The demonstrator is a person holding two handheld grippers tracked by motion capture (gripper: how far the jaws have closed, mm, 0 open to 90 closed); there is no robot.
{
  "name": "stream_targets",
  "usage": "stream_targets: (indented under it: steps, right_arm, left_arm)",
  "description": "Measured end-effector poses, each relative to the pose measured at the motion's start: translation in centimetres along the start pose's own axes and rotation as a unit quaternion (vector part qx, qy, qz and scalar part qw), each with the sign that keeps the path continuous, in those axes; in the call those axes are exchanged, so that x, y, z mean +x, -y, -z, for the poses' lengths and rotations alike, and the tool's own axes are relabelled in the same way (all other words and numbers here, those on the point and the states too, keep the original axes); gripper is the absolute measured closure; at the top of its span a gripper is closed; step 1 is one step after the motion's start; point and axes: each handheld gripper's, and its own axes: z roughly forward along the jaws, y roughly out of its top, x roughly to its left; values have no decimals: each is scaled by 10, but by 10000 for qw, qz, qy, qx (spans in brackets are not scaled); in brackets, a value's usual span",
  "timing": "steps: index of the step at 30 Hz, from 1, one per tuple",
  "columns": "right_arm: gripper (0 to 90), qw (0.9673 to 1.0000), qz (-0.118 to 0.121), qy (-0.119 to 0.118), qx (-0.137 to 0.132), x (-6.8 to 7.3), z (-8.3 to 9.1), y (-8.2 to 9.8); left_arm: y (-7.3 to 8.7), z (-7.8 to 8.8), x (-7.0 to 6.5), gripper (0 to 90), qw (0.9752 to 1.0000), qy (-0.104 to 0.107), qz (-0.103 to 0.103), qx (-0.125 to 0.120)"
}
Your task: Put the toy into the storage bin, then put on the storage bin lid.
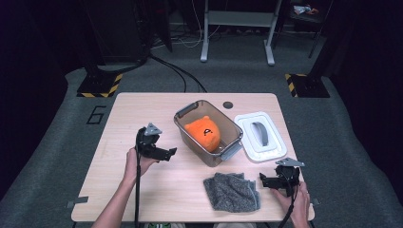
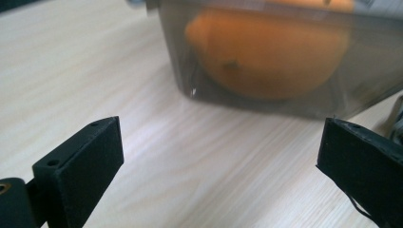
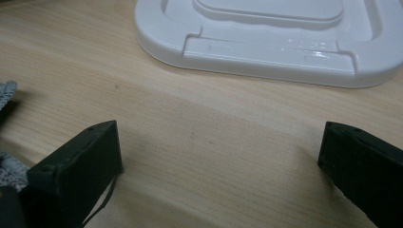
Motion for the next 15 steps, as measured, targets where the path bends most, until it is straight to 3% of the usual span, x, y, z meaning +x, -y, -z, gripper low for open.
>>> stream_targets:
  steps: [10, 12, 15]
  right_arm:
    - [0, 10000, -1, -1, 27, 0, 0, 0]
    - [0, 10000, 2, -1, 27, 0, 0, 0]
    - [0, 10000, -55, 36, 20, 1, 0, 0]
  left_arm:
    - [45, -14, 10, 0, 9991, -192, 239, 298]
    - [50, -16, 11, 0, 9986, -307, 192, 381]
    - [58, -21, 13, 0, 9981, -220, 210, 539]
